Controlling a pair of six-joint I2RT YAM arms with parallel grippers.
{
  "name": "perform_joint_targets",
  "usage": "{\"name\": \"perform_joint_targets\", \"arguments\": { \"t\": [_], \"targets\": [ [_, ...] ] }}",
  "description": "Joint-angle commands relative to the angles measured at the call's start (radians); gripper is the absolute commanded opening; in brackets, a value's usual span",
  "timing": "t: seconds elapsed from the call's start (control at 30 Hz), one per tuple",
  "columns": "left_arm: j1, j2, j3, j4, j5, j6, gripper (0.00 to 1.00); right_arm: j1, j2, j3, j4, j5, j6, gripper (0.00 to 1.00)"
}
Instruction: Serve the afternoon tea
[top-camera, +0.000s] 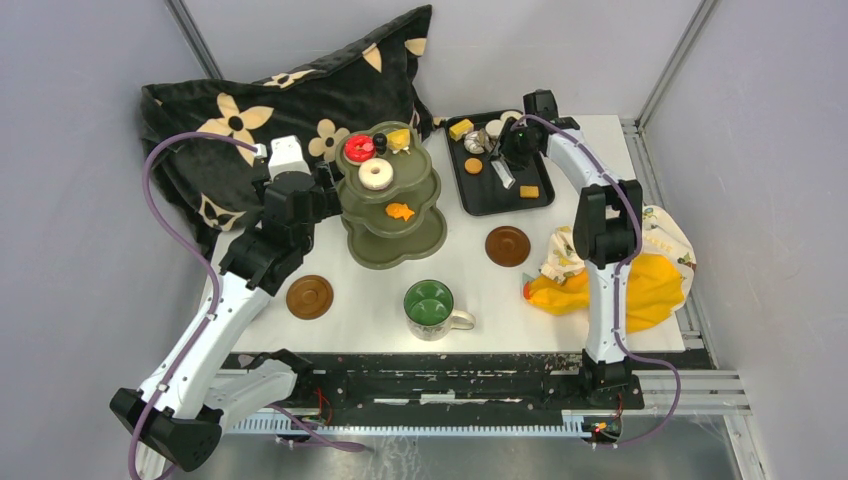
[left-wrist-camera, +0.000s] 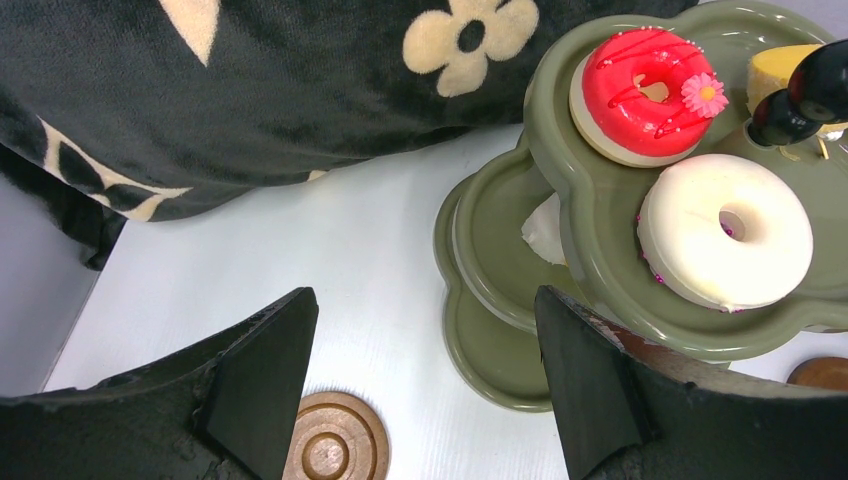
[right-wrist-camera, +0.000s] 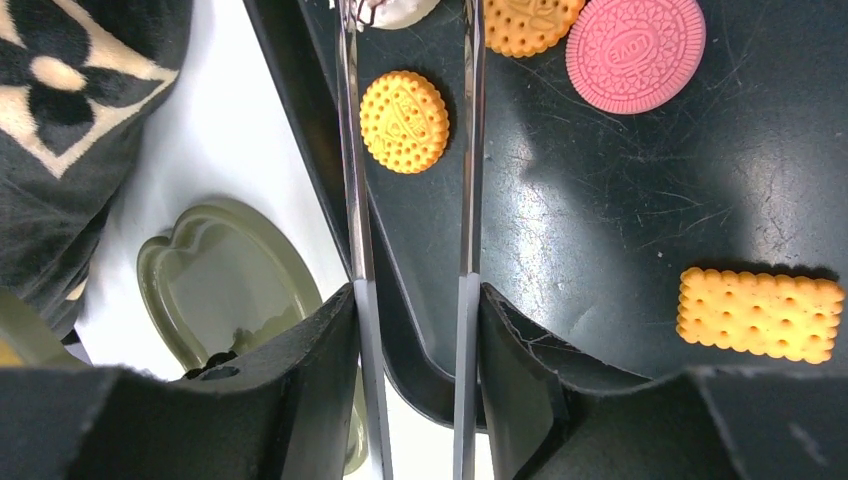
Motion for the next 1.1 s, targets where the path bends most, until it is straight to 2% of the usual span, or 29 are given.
{"name": "perform_joint_targets", "arguments": {
  "t": [0.0, 0.17, 0.43, 0.67, 1.07],
  "targets": [
    [0.007, -0.019, -0.002, 0.049, 0.011, 0.028, 0.87, -0.004, 0.003, 0.051, 0.022, -0.01, 0.003, 0.47],
    [0.007, -0.021, 0.005, 0.044, 0.013, 0.027, 0.87, -0.005, -0.019, 0.039, 0.031, -0.021, 0.005, 0.32],
    [0.008, -0.037, 0.003, 0.036, 0.017, 0.019, 0.87, -0.004, -0.157, -0.101, 0.077, -0.01, -0.004, 0.03],
    [0.008, -0.066, 0.003, 0.015, 0.02, 0.008, 0.87, -0.004, -0.321, -0.262, 0.094, 0.001, -0.032, 0.01],
    [0.007, -0.131, 0.04, -0.038, 0.087, -0.043, 0.87, 0.006, -0.777, -0.666, 0.13, -0.077, -0.064, 0.01]
  ]
}}
